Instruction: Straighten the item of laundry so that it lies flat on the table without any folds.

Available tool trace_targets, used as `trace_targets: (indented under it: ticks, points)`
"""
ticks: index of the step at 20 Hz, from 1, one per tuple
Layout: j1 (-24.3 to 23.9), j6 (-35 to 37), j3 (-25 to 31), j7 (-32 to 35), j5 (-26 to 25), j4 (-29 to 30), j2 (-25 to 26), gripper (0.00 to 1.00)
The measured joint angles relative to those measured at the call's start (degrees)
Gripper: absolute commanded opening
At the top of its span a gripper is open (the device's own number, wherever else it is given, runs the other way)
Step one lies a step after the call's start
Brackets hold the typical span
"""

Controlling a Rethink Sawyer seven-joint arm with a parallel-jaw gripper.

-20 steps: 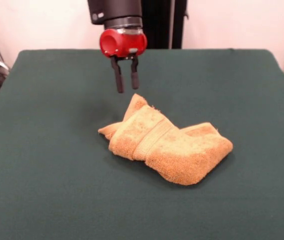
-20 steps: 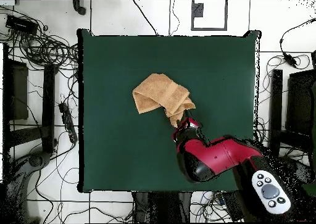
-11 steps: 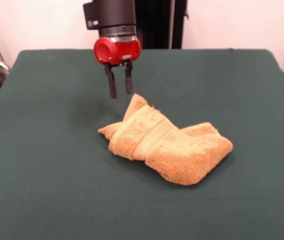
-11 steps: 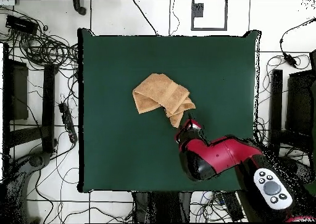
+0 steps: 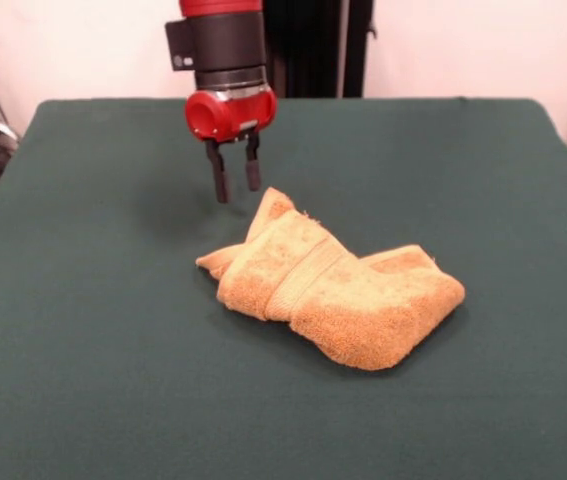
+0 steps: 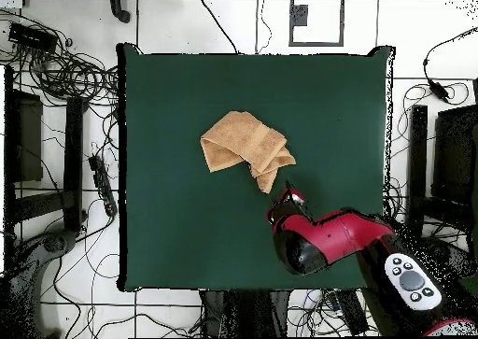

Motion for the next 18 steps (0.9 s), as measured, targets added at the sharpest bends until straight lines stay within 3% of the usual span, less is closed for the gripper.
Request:
trace_targets:
  ticks: [18]
  points:
    - [-7.44,0.01,6.29,0.0,-0.05,0.02,4.82,1.0]
